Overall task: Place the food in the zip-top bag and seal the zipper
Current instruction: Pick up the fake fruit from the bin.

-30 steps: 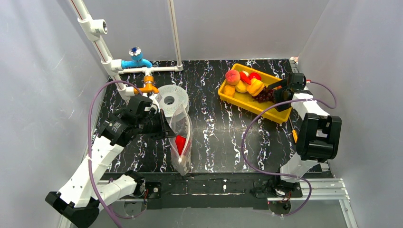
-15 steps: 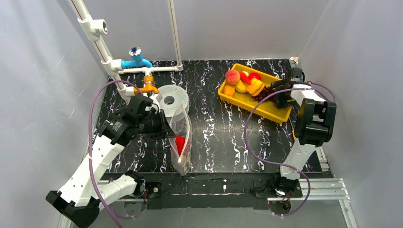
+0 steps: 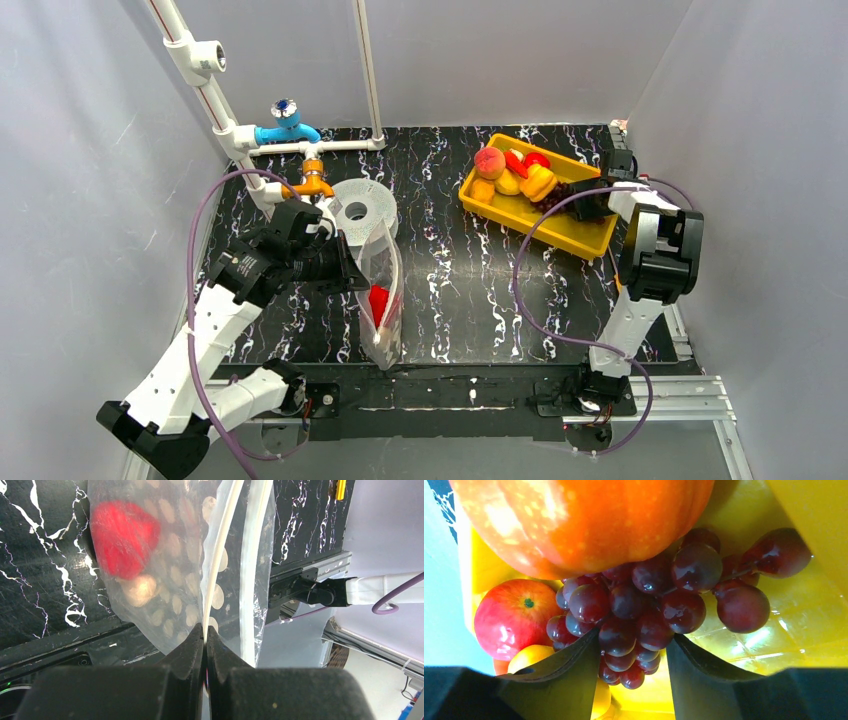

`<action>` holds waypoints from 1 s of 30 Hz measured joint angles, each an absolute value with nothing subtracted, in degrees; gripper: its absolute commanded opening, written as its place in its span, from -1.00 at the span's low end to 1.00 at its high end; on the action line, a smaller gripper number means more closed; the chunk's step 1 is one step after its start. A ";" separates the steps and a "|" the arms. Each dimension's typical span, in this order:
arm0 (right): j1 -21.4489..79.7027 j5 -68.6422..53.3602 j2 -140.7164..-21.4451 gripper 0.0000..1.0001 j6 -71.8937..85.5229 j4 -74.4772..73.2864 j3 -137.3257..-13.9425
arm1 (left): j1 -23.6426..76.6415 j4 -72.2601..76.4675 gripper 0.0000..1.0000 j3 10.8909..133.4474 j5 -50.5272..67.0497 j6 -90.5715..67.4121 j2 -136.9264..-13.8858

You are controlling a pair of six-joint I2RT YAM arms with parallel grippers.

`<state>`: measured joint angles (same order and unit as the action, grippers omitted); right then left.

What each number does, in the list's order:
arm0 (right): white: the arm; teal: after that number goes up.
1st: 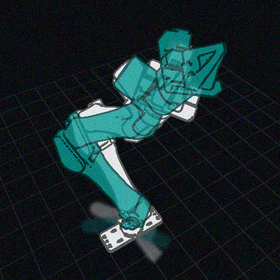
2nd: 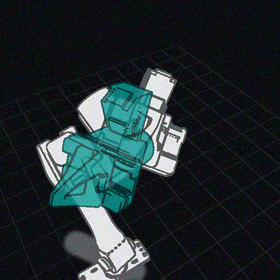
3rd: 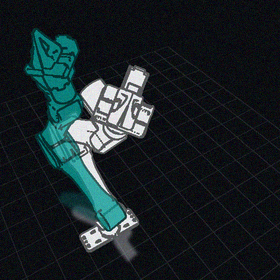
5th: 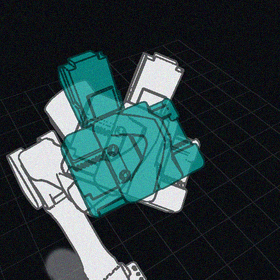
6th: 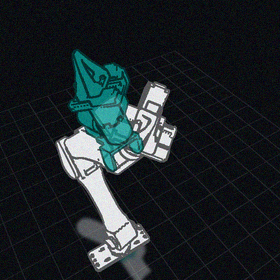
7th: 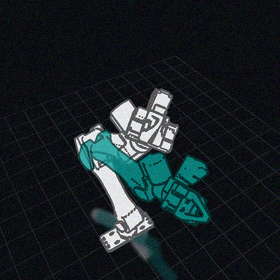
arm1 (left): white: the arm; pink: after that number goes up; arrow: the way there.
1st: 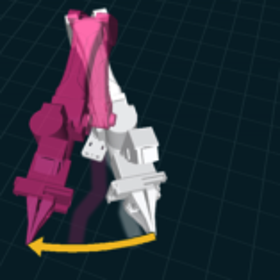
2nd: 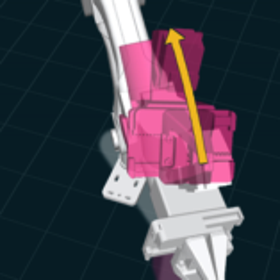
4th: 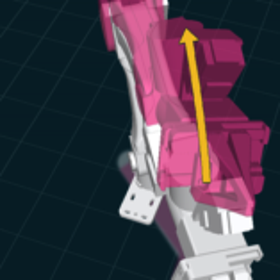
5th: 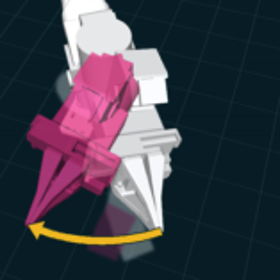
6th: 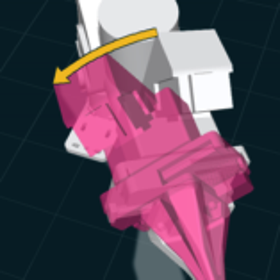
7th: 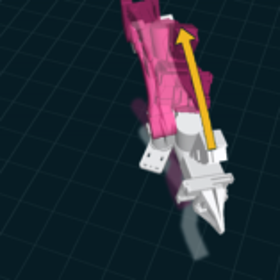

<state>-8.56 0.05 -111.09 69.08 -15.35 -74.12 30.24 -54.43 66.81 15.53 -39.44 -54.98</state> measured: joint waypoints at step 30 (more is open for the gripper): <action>-8.51 1.55 -89.45 -0.97 59.32 -13.99 -63.59 | 30.24 -53.97 -1.00 66.81 15.74 -39.44 -55.88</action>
